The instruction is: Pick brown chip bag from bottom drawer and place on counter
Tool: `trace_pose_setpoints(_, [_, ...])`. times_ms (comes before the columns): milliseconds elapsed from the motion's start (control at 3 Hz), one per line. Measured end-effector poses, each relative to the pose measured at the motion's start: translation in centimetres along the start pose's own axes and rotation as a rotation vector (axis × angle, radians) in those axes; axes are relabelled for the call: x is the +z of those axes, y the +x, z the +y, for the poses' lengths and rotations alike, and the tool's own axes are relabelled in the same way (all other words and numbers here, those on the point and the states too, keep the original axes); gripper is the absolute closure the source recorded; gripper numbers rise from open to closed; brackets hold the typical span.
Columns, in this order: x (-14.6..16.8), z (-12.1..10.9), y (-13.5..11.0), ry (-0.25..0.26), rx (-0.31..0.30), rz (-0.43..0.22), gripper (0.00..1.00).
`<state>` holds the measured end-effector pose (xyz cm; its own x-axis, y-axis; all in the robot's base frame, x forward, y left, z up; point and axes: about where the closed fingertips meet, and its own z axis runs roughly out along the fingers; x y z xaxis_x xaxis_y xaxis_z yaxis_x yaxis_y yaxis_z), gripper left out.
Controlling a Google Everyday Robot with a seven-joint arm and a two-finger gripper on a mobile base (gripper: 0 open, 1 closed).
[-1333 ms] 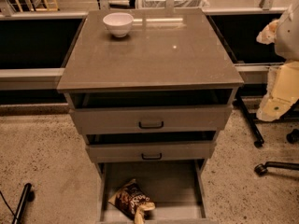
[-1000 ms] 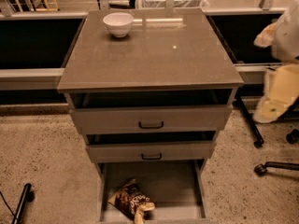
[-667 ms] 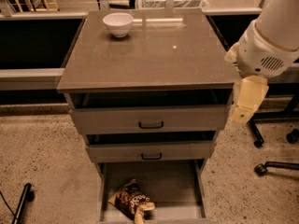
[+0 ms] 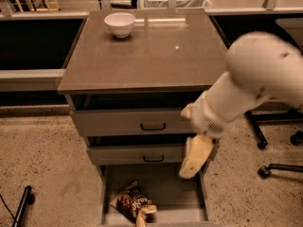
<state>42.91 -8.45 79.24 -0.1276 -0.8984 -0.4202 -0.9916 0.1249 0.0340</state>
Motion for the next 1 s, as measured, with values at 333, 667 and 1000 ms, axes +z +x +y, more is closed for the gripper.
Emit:
trace_pose_setpoints(333, [6.8,2.1,2.5,-0.012,0.003,-0.023,0.0])
trace_pose_setpoints(667, [8.2,1.8,2.7,0.025,0.009,-0.034,0.0])
trace_pose_setpoints(1000, [8.0,1.7,2.6,0.028,0.008,-0.035,0.0])
